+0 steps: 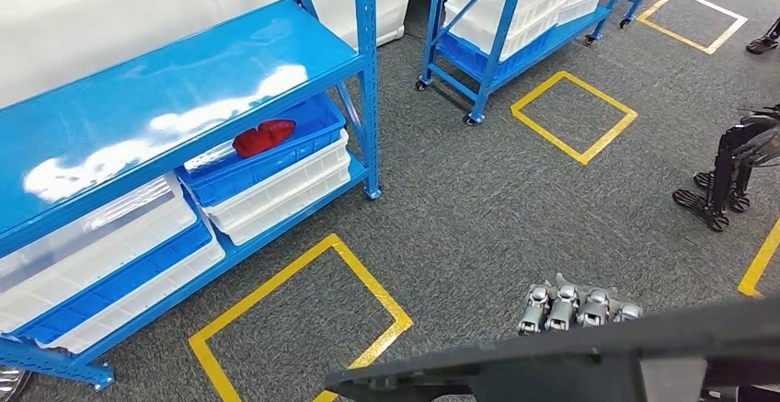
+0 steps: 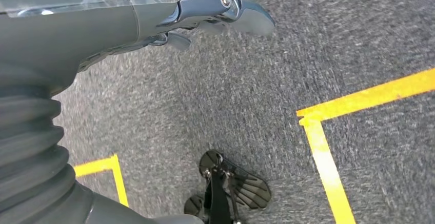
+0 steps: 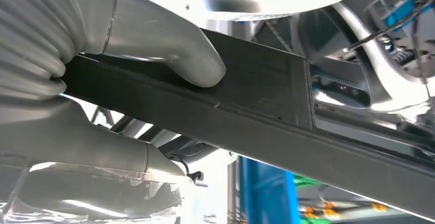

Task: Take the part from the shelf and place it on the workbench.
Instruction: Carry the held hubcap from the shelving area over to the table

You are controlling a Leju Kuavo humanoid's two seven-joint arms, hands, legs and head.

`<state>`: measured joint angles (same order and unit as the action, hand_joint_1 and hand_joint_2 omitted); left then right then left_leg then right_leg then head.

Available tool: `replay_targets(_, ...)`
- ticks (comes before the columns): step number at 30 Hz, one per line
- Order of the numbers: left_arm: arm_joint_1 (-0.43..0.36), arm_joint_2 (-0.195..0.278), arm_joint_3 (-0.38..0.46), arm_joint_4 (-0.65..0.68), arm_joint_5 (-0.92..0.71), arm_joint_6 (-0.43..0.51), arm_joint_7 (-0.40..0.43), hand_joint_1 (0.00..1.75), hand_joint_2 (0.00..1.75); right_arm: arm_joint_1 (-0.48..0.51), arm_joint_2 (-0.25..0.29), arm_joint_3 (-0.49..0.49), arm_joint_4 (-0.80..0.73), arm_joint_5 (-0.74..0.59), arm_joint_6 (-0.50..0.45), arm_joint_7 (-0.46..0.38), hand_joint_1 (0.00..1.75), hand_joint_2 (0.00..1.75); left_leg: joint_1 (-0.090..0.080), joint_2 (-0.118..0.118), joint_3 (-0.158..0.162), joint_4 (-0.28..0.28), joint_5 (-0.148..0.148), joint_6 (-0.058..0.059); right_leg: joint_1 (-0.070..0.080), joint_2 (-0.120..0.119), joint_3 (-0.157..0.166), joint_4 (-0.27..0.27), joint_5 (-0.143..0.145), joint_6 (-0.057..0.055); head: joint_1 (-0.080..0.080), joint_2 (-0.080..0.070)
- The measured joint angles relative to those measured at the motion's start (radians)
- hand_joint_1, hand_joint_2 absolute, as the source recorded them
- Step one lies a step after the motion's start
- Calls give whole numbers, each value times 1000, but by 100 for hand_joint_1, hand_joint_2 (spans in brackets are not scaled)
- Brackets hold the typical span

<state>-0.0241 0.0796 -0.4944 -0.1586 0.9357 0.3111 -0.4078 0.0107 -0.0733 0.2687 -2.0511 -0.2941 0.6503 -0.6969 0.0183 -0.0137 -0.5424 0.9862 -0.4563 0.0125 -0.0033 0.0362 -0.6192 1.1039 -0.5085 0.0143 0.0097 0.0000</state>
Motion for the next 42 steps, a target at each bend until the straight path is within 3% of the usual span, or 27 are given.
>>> replay_targets(2,2,0,0,1,1,2,2,0,175,13,33,-4,-2,9,6,0,175,175,0,22,0,0,-1,1,-7,-23,-70,136,-59,12,2,0)
replay_targets(3,2,0,-1,1,0,0,5,0,175,19,47,-5,-2,16,4,-1,175,175,0,33,0,0,-2,0,-11,-26,-95,181,-69,17,3,0)
replay_targets(4,2,0,-3,2,-2,-6,10,0,175,24,60,-7,-3,26,0,0,175,175,0,43,0,1,-4,-1,-15,-29,-101,190,-61,20,3,0)
replay_targets(5,1,0,-6,2,-5,-15,16,0,175,26,74,-7,-5,38,-7,0,175,175,0,53,1,1,-5,-4,-18,-34,-85,156,-36,21,3,0)
replay_targets(6,0,0,-9,2,-9,-26,23,0,175,27,86,-7,-8,47,-16,0,175,175,0,61,3,2,-7,-7,-19,-45,-49,87,0,21,3,0)
replay_targets(8,-1,1,-18,2,-14,-41,32,0,175,26,110,-7,-16,57,-32,0,175,175,-2,74,8,3,-12,-17,-15,-76,21,-49,47,12,2,0)
replay_targets(9,-2,2,-21,2,-14,-47,36,0,175,25,120,-7,-19,59,-39,0,175,175,-4,80,11,3,-14,-24,-12,-85,39,-85,56,5,2,0)
replay_targets(12,-5,4,-28,2,-12,-65,47,0,175,16,136,-5,-21,63,-67,0,175,175,-3,95,20,-4,-17,-45,-6,-68,42,-101,59,-19,1,0)
replay_targets(13,-6,6,-30,2,-10,-69,51,0,175,7,137,-3,-21,59,-81,0,175,175,-1,89,20,3,-23,-51,-8,-60,44,-105,63,-27,0,0)
replay_targets(15,-7,11,-32,2,-6,-74,59,0,175,-29,136,6,-15,38,-120,0,175,175,3,57,-10,77,-70,-57,-10,-44,46,-114,71,-40,-5,0)
replay_targets(17,-7,18,-34,3,-3,-77,73,0,175,-79,124,24,1,2,-175,0,175,175,2,29,-76,221,-138,-57,-4,-26,44,-115,74,-46,-8,0)
replay_targets(18,-7,21,-36,3,-2,-76,81,0,175,-103,114,36,10,-15,-207,0,175,175,1,24,-106,279,-156,-56,0,-16,44,-113,74,-48,-9,0)
replay_targets(19,-7,24,-38,3,-1,-74,88,0,175,-123,104,48,19,-26,-234,1,175,175,1,22,-121,302,-153,-53,4,-5,44,-112,73,-49,-9,0)
replay_targets(20,-7,25,-40,3,0,-71,93,0,175,-140,95,61,26,-33,-256,1,175,175,0,20,-117,283,-130,-49,7,6,45,-110,73,-50,-9,0)
replay_targets(21,-8,25,-41,3,2,-67,94,0,175,-154,88,73,31,-37,-271,1,175,175,0,14,-94,224,-90,-44,9,17,46,-108,72,-51,-9,0)
replay_targets(23,-9,27,-43,3,11,-61,90,0,175,-176,78,93,40,-43,-286,1,175,175,-1,-24,-37,80,-20,-31,12,35,46,-104,71,-49,-8,0)
replay_targets(25,-12,27,-44,3,18,-59,84,0,175,-189,71,109,47,-47,-293,2,175,175,-5,-50,-12,14,-1,-25,9,49,38,-102,73,-40,-8,0)
replay_targets(27,-16,26,-44,3,19,-58,80,0,175,-198,65,119,52,-49,-296,2,175,175,-7,-37,-9,6,2,-20,5,63,32,-102,76,-27,-9,0)
replay_targets(28,-17,25,-44,3,19,-59,78,0,175,-202,61,123,53,-49,-297,3,175,175,-6,-28,-6,0,5,-16,5,56,29,-98,74,-22,-8,0)
replay_targets(30,-18,23,-45,3,19,-64,69,0,175,-212,51,131,55,-42,-298,3,175,175,-1,-6,1,-14,11,-5,6,16,-1,-37,37,-10,-6,0)
replay_targets(32,-17,21,-45,3,22,-69,62,0,175,-218,38,139,57,-35,-299,1,175,175,-2,16,3,-16,10,1,0,-19,-69,97,-27,3,-4,0)
replay_targets(34,-17,16,-45,3,28,-70,61,0,175,-219,24,145,60,-33,-302,2,175,175,-2,36,3,-15,8,0,-9,-25,-120,192,-52,13,-3,0)
replay_targets(35,-17,12,-45,3,30,-70,62,0,175,-219,17,149,61,-32,-308,5,175,175,-2,45,4,-15,7,-2,-12,-29,-117,183,-35,16,-3,0)
replay_targets(36,-18,7,-46,3,29,-70,64,0,175,-220,11,152,61,-28,-315,7,175,175,-2,54,7,-15,5,-5,-15,-36,-91,131,-4,18,-3,0)
replay_targets(38,-18,-1,-50,3,21,-73,73,0,175,-218,-4,160,57,-15,-335,9,175,175,-4,70,13,-12,-1,-13,-14,-69,-10,-22,59,14,-4,0)
replay_targets(40,-18,-7,-56,3,12,-77,82,0,175,-214,-21,167,51,-2,-348,4,175,175,-8,81,16,-10,-8,-25,-7,-86,29,-101,78,0,-5,0)
replay_targets(42,-19,-12,-58,3,10,-80,86,0,175,-209,-34,172,47,1,-350,1,175,175,-7,94,20,-11,-11,-38,-2,-70,27,-107,77,-17,-5,0)
